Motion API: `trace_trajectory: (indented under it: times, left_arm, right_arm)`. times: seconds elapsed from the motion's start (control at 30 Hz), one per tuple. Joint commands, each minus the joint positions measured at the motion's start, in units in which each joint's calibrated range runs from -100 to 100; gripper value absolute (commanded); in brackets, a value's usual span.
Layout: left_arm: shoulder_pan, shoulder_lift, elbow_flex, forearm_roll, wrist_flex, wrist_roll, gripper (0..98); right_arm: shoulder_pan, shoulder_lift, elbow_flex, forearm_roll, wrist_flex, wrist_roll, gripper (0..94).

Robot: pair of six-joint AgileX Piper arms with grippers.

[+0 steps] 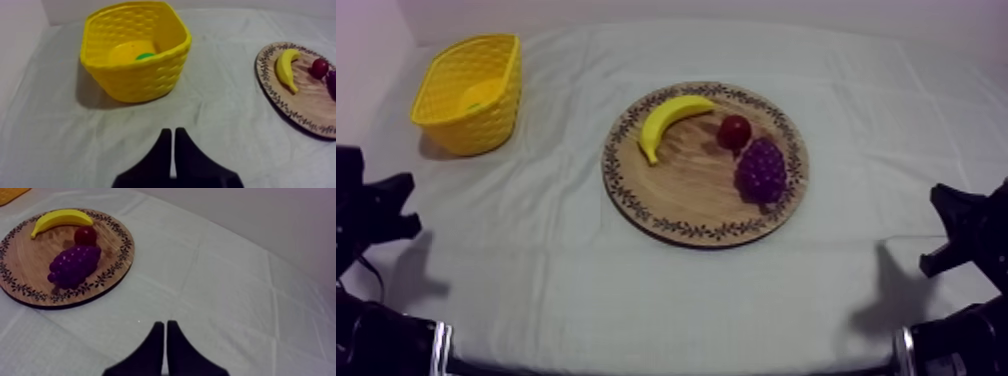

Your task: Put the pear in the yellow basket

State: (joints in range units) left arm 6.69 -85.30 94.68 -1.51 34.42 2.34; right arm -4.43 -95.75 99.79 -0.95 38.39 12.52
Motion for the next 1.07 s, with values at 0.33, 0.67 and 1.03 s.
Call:
trace_trajectory:
  times: [0.33, 0.67, 1.03]
  left_arm:
    - [0.50, -12.39, 5.05, -0.39, -2.63, 6.46, 0.1]
    - [1.44, -14.64, 5.21, -0.42, -2.73, 8.64, 0.1]
    - [1.38, -14.70, 5.21, -0.42, -2.73, 8.50, 0.1]
  right_arm:
    - [-0.02, -0.01, -0.01, 0.00, 0.00, 0.01, 0.3]
    - [-0.02, -0.01, -0.01, 0.00, 0.00, 0.02, 0.3]
    - [-0.02, -0.01, -0.01, 0.00, 0.00, 0.03, 0.3]
